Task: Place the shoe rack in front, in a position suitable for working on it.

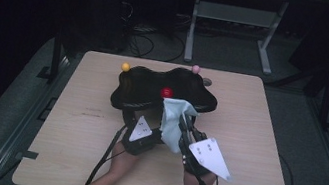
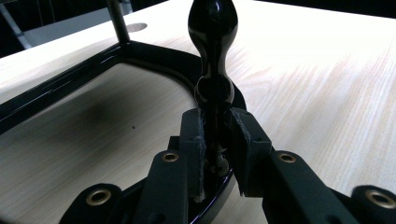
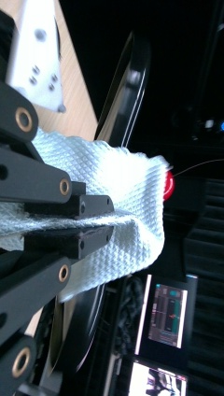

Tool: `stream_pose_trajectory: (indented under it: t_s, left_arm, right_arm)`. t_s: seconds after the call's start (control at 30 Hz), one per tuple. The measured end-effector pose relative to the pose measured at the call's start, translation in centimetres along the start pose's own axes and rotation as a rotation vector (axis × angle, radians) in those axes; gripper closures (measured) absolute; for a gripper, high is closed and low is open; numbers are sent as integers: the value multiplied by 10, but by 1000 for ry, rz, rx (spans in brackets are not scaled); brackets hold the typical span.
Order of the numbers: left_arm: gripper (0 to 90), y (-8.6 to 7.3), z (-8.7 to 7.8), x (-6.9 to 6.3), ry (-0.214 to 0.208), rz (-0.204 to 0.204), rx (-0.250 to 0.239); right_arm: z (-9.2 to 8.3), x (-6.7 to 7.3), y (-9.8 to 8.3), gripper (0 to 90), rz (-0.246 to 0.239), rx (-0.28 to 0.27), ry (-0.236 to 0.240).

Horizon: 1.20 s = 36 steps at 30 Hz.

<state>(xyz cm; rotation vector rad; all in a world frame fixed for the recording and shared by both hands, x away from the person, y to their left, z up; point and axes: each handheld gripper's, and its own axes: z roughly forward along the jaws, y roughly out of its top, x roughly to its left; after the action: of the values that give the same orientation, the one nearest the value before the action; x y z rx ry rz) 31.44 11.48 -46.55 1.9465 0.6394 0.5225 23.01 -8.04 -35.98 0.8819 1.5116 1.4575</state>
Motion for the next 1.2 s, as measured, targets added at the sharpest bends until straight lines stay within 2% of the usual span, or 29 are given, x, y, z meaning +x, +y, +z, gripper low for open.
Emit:
stream_pose_trajectory:
  t_s: [0.07,0.17,0.3,0.4,0.47,0.5,0.57,0.6,0.67,0.73,0.77,0.83,0.9,0.97,1.0,1.03,1.1,1.17,1.2]
  left_arm:
    - [755,0,1,-2,-1,2,-2]
    - [755,1,1,-2,12,25,4]
    - [755,1,0,-2,13,26,3]
    - [755,1,0,-1,1,20,1]
    - [755,1,1,-2,3,24,2]
    - [755,1,1,-3,5,29,3]
    - [755,1,1,-3,6,29,0]
    - [755,1,1,-3,9,33,2]
    - [755,0,0,-2,11,43,12]
    - [756,0,0,-1,-5,26,8]
    - [756,0,0,-1,0,31,3]
    - [755,1,0,-2,0,43,10]
    - [756,1,1,-2,9,45,7]
    - [756,1,0,-2,-2,41,14]
    - [756,0,1,-3,8,37,4]
    - [756,0,1,-4,-6,19,3]
    - [756,0,0,-5,-4,3,7]
    - [756,0,0,-5,-5,8,6]
    - [755,0,1,-5,-14,9,1]
  right_arm:
    - [13,2,1,848,-15,27,1]
    - [27,9,2,848,-15,58,36]
    - [36,22,7,848,-8,79,111]
    - [35,18,9,848,-50,102,100]
    - [33,10,9,848,-39,116,79]
    - [33,8,9,848,-27,120,85]
    - [34,10,12,848,-38,134,92]
    - [35,13,14,848,-38,135,109]
    - [39,20,17,847,-36,125,172]
    - [40,23,20,847,-65,134,179]
    - [40,20,20,848,-56,135,188]
    - [40,15,19,848,-47,143,170]
    - [40,16,20,848,-40,147,172]
    - [40,24,24,848,-42,140,199]
    - [40,27,27,848,-40,132,221]
    - [39,31,30,848,-41,126,244]
    - [38,38,35,848,-49,116,298]
    - [38,41,37,847,-94,120,298]
    - [38,40,37,847,-100,127,291]
